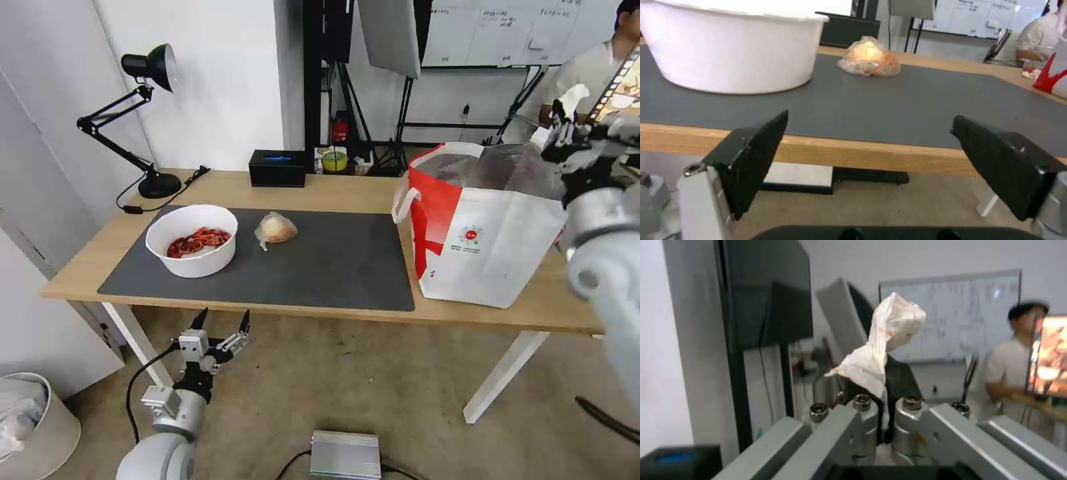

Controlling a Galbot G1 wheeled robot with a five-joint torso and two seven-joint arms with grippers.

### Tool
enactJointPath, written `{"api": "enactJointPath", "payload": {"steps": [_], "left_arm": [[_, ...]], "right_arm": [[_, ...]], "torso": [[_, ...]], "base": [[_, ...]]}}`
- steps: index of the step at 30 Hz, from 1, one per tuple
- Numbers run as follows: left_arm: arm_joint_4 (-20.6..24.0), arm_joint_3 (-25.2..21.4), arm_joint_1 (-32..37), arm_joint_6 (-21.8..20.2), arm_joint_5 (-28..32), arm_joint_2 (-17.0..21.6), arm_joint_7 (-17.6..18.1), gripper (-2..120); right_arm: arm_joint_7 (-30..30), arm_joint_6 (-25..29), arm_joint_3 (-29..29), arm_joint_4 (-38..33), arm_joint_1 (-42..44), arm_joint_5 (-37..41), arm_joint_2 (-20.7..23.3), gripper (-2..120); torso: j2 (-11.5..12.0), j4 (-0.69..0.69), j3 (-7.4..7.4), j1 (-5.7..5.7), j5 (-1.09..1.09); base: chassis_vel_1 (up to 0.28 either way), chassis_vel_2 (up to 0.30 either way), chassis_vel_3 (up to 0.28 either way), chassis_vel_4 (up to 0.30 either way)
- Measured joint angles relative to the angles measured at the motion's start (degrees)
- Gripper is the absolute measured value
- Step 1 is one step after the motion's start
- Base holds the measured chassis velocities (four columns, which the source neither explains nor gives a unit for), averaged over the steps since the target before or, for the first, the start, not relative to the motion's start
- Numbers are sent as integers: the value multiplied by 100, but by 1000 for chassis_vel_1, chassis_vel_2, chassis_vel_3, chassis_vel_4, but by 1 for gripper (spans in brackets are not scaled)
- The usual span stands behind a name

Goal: Pick up the trash from the table and place it into the takeout bag.

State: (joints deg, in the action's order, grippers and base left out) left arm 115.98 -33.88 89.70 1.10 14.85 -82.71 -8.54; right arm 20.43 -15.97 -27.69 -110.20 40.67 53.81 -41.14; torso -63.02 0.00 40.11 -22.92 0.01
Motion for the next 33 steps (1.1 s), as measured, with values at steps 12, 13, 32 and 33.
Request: {"api": "enactJointPath", "payload": {"steps": [12, 13, 32, 33], "left_arm": [[-14, 90, -60, 65, -121, -113, -7, 100], [-10, 82, -56, 70, -119, -107, -7, 100], [24, 37, -49, 124, -68, -125, -122, 100], [27, 31, -46, 124, -65, -124, -123, 100]], "right_arm": [[1616, -2236, 737, 528, -1382, 2686, 45, 0], [1669, -2307, 768, 566, -1425, 2762, 44, 0], [1805, -2566, 752, 658, -1262, 3130, 183, 41], [1791, -2560, 727, 630, -1226, 3112, 182, 46]], "torso": [[0, 1, 0, 0, -1], [0, 1, 0, 0, -2], [0, -1, -1, 0, 0], [0, -1, -1, 1, 0]], "base": [[0, 0, 0, 0], [0, 0, 0, 0], [0, 0, 0, 0], [0, 0, 0, 0]]}}
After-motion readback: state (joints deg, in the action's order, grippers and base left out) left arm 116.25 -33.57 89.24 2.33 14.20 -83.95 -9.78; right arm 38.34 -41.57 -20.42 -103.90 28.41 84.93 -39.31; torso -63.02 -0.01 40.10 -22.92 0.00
